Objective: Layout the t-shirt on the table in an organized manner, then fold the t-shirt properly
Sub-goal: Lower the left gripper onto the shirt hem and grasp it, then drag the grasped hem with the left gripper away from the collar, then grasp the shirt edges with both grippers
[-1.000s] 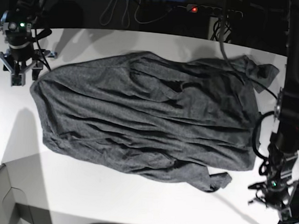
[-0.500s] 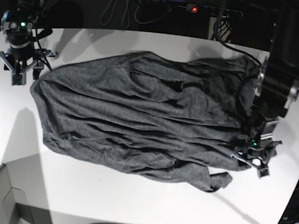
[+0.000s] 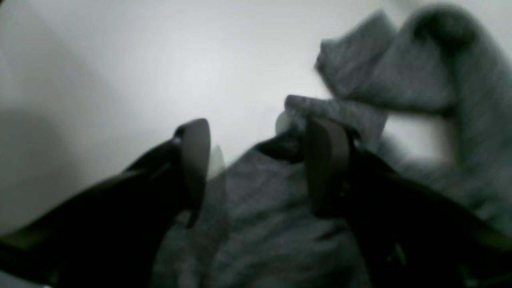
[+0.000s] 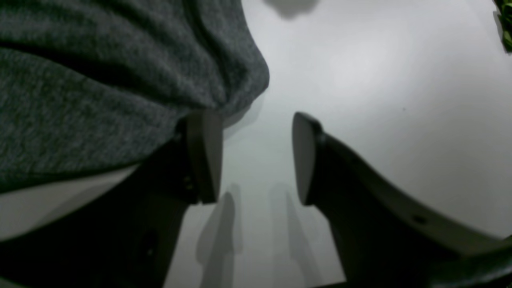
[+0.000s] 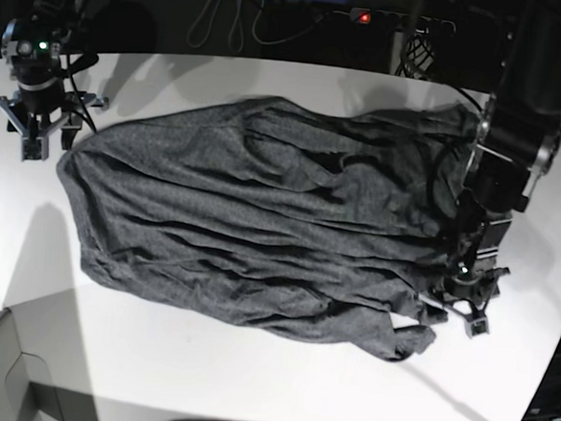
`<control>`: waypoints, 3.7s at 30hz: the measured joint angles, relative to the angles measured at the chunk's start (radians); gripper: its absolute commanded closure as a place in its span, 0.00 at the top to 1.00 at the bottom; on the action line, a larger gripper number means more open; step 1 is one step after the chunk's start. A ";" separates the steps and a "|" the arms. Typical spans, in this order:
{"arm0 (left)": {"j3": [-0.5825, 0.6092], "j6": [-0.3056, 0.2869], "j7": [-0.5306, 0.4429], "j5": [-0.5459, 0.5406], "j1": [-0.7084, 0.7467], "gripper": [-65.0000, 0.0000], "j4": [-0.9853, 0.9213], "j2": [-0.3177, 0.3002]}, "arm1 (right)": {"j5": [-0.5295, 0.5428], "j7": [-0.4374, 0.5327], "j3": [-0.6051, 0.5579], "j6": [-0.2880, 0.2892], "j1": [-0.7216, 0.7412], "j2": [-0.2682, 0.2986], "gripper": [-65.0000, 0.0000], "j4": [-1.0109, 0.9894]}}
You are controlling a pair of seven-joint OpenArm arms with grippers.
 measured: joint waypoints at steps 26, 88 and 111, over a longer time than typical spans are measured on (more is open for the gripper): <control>-0.151 -0.019 -0.109 0.199 0.091 0.25 -0.022 0.005 | 0.002 -0.003 0.000 0.001 0.011 0.002 0.44 0.000; -0.261 0.008 0.150 -0.085 0.017 0.59 0.294 -0.127 | -0.007 -0.006 -0.001 0.158 0.063 0.008 0.45 0.120; -0.650 0.036 0.533 -0.163 0.801 0.51 1.062 0.031 | -0.005 0.013 -0.410 0.158 0.718 0.146 0.44 -0.787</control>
